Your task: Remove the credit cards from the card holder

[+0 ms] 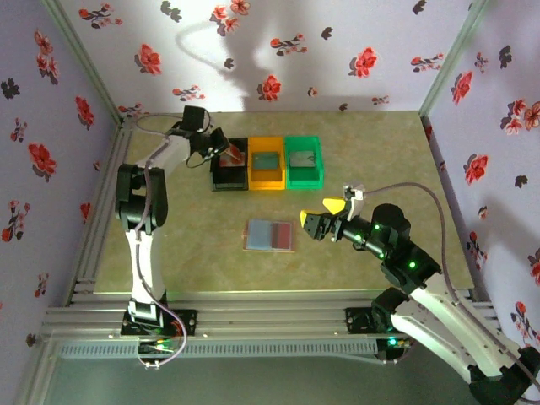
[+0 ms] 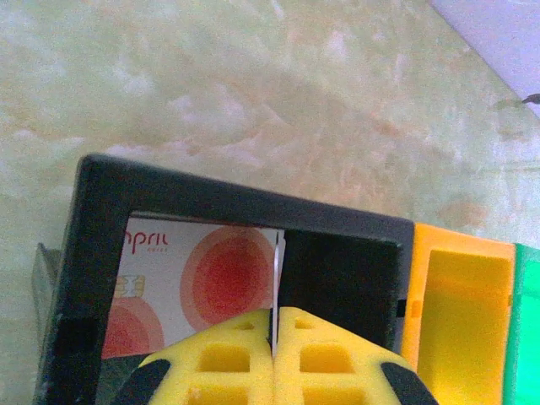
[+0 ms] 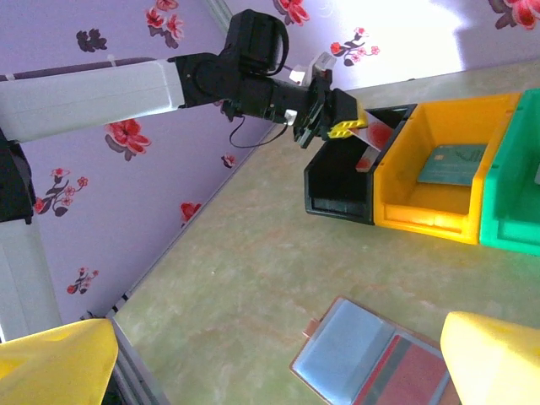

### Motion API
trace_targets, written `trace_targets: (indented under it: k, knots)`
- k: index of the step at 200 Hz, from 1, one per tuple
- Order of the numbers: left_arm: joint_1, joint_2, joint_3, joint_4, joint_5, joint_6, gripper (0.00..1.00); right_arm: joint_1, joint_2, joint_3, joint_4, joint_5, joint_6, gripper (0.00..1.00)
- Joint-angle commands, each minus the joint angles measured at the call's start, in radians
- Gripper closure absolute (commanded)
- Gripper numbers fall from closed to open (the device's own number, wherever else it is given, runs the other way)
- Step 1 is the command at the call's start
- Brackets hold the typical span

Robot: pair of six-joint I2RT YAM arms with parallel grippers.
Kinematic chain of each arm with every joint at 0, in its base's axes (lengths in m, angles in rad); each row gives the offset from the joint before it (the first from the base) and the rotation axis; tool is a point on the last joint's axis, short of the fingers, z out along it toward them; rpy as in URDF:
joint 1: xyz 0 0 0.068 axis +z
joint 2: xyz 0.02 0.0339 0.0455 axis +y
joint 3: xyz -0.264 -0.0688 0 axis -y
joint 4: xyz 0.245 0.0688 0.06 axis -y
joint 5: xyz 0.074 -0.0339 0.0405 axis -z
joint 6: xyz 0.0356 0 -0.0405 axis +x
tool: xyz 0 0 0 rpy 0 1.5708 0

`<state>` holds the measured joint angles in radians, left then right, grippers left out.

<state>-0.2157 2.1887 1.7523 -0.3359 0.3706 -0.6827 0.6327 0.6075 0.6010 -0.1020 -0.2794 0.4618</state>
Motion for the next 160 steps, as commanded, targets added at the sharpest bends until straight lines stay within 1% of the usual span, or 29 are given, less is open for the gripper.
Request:
trace_targets:
  k: [1, 81, 130, 141, 160]
  knots:
    - [0.001, 0.030, 0.037, 0.000, -0.011, -0.026, 1.00, -0.008, -0.015, -0.012, 0.047, -0.031, -0.018, 0.01]
    - [-0.015, 0.084, 0.077, -0.018, -0.015, -0.025, 1.00, -0.007, -0.030, -0.021, 0.056, -0.052, -0.012, 0.01]
    - [-0.030, 0.110, 0.114, -0.050, -0.033, -0.007, 0.84, -0.007, -0.033, -0.027, 0.060, -0.064, -0.007, 0.01]
    - [-0.031, 0.113, 0.116, -0.052, -0.038, -0.009, 0.82, -0.007, -0.036, -0.027, 0.060, -0.067, -0.006, 0.01]
    - [-0.034, 0.114, 0.123, -0.059, -0.045, -0.004, 0.81, -0.007, -0.038, -0.026, 0.057, -0.072, -0.006, 0.01]
